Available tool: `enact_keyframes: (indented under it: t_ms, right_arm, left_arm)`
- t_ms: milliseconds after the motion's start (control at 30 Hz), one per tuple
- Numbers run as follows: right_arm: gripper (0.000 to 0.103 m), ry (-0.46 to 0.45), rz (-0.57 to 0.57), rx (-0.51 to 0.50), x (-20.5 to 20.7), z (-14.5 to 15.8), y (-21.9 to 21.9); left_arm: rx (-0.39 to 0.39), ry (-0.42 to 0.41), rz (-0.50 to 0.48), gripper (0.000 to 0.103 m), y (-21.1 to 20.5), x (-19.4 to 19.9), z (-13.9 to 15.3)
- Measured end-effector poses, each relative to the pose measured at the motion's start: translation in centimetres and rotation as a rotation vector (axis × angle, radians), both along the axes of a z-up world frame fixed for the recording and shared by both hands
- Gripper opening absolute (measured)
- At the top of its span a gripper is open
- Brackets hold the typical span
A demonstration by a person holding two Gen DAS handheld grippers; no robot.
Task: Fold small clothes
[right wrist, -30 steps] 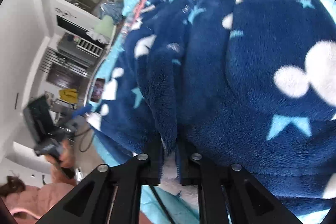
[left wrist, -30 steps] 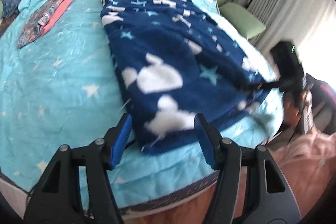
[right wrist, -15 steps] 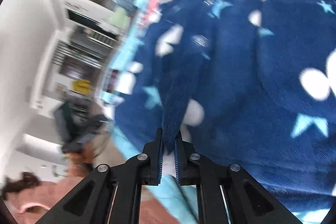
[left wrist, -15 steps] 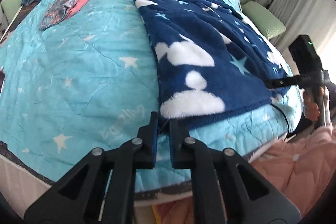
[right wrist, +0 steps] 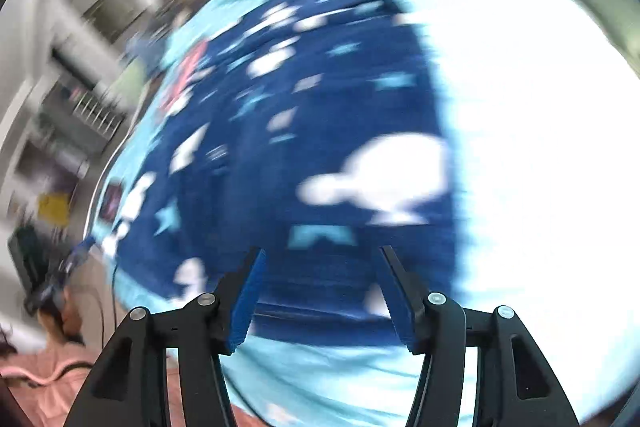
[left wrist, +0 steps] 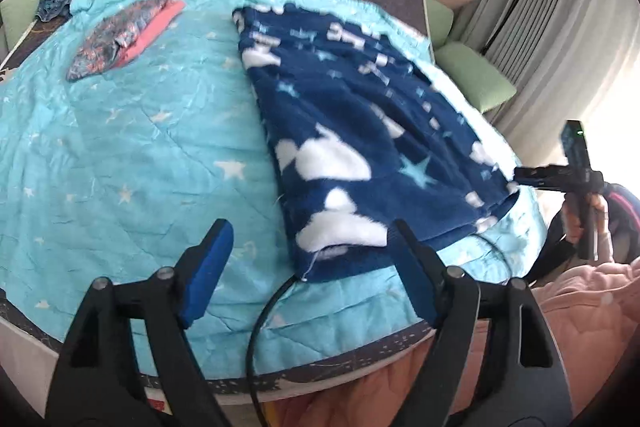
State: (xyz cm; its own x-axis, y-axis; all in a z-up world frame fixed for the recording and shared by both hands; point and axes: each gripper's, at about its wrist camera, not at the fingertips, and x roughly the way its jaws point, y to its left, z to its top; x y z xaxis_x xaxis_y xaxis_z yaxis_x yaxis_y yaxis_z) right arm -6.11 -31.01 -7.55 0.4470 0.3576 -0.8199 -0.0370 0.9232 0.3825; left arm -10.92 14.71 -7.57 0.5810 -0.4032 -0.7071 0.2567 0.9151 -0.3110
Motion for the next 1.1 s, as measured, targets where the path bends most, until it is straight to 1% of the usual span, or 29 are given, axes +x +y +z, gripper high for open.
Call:
enact_keyframes:
  t_ms: [67, 100, 133, 167, 200, 233, 267, 333, 367, 400, 433, 467, 500, 533, 567, 600, 633, 667, 733, 833, 867, 900, 1000, 1100]
  right_arm:
    - [0.062, 0.020, -0.085, 0.025, -0.7, -0.9, -2.4]
    - [0.063, 0.031, -0.105, 0.038, -0.6, -1.4, -2.6]
    - [0.063, 0.045, -0.126, 0.063, -0.4, -2.1, -3.1]
    - [0.063, 0.065, -0.143, 0.117, -0.4, -3.1, -3.7]
    - [0.063, 0.074, -0.146, 0.151, -0.2, -3.9, -2.8]
    - [0.063, 0.080, -0.145, 0.194, -0.1, -4.5, -2.9]
    - [0.066, 0.073, -0.142, 0.234, 0.1, -4.9, -2.8]
    - [0.071, 0.052, -0.132, 0.272, 0.3, -4.8, -3.1]
    - [0.072, 0.050, -0.122, 0.311, 0.6, -5.0, -2.9]
    - [0.072, 0.056, -0.116, 0.333, 0.5, -5.0, -3.2]
    - [0.072, 0.064, -0.112, 0.353, 0.8, -5.2, -3.1]
    - [0.072, 0.071, -0.110, 0.363, 1.1, -5.4, -2.9]
    - [0.072, 0.073, -0.105, 0.363, 1.3, -5.4, -2.7]
    - [0.072, 0.075, -0.097, 0.360, 1.5, -5.4, -2.5]
    - [0.059, 0.080, -0.091, 0.347, 1.7, -5.4, -2.4]
    - [0.039, 0.087, -0.093, 0.334, 1.9, -5.2, -2.2]
    - [0.010, 0.122, -0.083, 0.353, 2.4, -5.4, -2.0]
    - [0.010, 0.126, -0.090, 0.377, 2.6, -5.4, -2.0]
    - [0.010, 0.088, -0.086, 0.390, 2.6, -4.3, -2.1]
    - [0.009, 0.008, -0.048, 0.445, 3.2, -1.4, -2.0]
    - [0.009, -0.023, -0.028, 0.456, 3.7, -0.1, -1.9]
    - [0.009, -0.039, -0.018, 0.457, 4.1, 0.6, -1.9]
    - [0.009, -0.089, 0.014, 0.464, 6.2, 3.2, -1.5]
    - [0.010, -0.133, 0.020, 0.461, 9.0, 5.6, -1.4]
  left_arm:
    - [-0.010, 0.050, -0.017, 0.079, -0.3, 1.0, -1.2]
    - [-0.017, 0.071, -0.024, 0.079, -0.5, 1.3, -1.7]
    - [-0.024, 0.096, -0.030, 0.079, -0.7, 1.7, -2.3]
    - [-0.033, 0.120, -0.034, 0.079, -0.9, 2.1, -2.9]
    - [-0.043, 0.140, -0.039, 0.079, -1.1, 2.5, -3.3]
    - [-0.064, 0.159, -0.049, 0.075, -1.4, 2.8, -3.8]
    - [-0.076, 0.169, -0.056, 0.074, -1.6, 3.0, -4.0]
    - [-0.077, 0.170, -0.052, 0.070, -1.9, 3.2, -4.2]
    - [-0.078, 0.175, -0.054, 0.067, -2.1, 3.4, -4.1]
    - [-0.082, 0.182, -0.057, 0.059, -2.2, 3.4, -4.1]
    - [-0.092, 0.193, -0.061, 0.047, -2.3, 3.5, -4.1]
    - [-0.106, 0.209, -0.063, 0.041, -2.4, 3.6, -4.2]
    - [-0.111, 0.220, -0.061, 0.029, -2.4, 3.7, -4.2]
    - [-0.108, 0.225, -0.057, 0.023, -2.6, 3.7, -4.2]
    - [-0.103, 0.221, -0.052, 0.020, -2.7, 3.7, -4.0]
    - [-0.100, 0.215, -0.048, 0.017, -2.8, 3.6, -3.7]
    - [-0.093, 0.206, -0.045, 0.016, -2.9, 3.7, -3.3]
    - [-0.086, 0.190, -0.042, 0.015, -3.1, 3.7, -2.7]
    - [-0.072, 0.143, -0.046, 0.015, -3.3, 3.8, -1.1]
    - [-0.036, 0.066, -0.067, 0.014, -3.8, 4.3, 1.9]
    - [-0.016, 0.034, -0.075, 0.014, -4.1, 4.7, 3.0]
    - [0.000, 0.000, -0.086, 0.014, -4.4, 5.2, 4.2]
    - [0.026, -0.094, -0.101, 0.012, -5.2, 7.6, 7.4]
    - [0.051, -0.160, -0.079, 0.012, -5.3, 11.1, 9.8]
